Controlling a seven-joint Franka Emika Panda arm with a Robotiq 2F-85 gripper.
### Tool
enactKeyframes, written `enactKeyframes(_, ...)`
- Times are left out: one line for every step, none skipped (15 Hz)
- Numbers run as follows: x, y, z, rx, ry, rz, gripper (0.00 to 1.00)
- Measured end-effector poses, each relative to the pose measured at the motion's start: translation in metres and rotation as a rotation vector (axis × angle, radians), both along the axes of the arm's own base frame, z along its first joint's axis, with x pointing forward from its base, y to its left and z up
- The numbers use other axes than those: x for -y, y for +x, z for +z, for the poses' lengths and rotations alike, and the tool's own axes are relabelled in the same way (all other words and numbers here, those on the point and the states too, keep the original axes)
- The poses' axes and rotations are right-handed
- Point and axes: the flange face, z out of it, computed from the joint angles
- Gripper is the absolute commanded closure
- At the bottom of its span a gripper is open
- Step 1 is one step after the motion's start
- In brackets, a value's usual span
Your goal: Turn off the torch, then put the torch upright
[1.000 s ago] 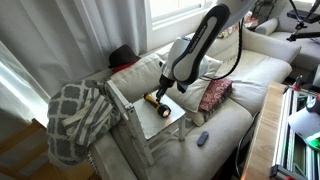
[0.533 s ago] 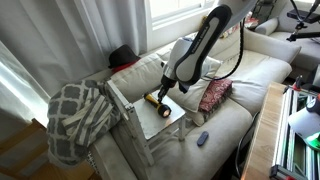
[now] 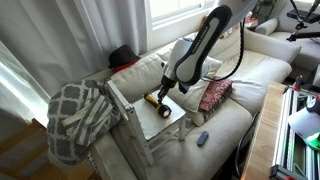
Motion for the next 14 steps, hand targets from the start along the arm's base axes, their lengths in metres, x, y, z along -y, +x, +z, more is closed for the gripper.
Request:
enactKeyframes(-0.001,0.001,0.0,0.0,0.002,-0.003,1.0)
enactKeyframes(-0.003,0.001,0.0,0.0,0.003,-0.005,1.0)
enactKeyframes(-0.004,0.001,0.0,0.0,0.003,-0.007,1.0)
enactKeyframes(-0.006,0.002,0.0,0.0,0.002,-0.008,1.0)
enactKeyframes(-0.008,0.002,0.0,0.001,-0.002,-0.008,1.0)
enactKeyframes(-0.009,0.003,-0.001,0.003,-0.011,-0.008,1.0)
enactKeyframes(-0.01,0.004,-0.001,0.006,-0.02,-0.008,1.0)
enactKeyframes(-0.012,0.005,-0.001,0.008,-0.028,-0.008,1.0)
enactKeyframes(-0.013,0.005,0.0,0.011,-0.037,-0.007,1.0)
enactKeyframes(-0.015,0.005,0.0,0.013,-0.047,-0.006,1.0)
enactKeyframes(-0.017,0.004,0.0,0.014,-0.056,-0.003,1.0)
enactKeyframes(-0.019,0.004,0.0,0.016,-0.064,0.002,1.0)
enactKeyframes(-0.021,0.003,0.0,0.016,-0.07,0.007,1.0)
enactKeyframes(-0.022,0.003,0.001,0.013,-0.078,0.012,1.0)
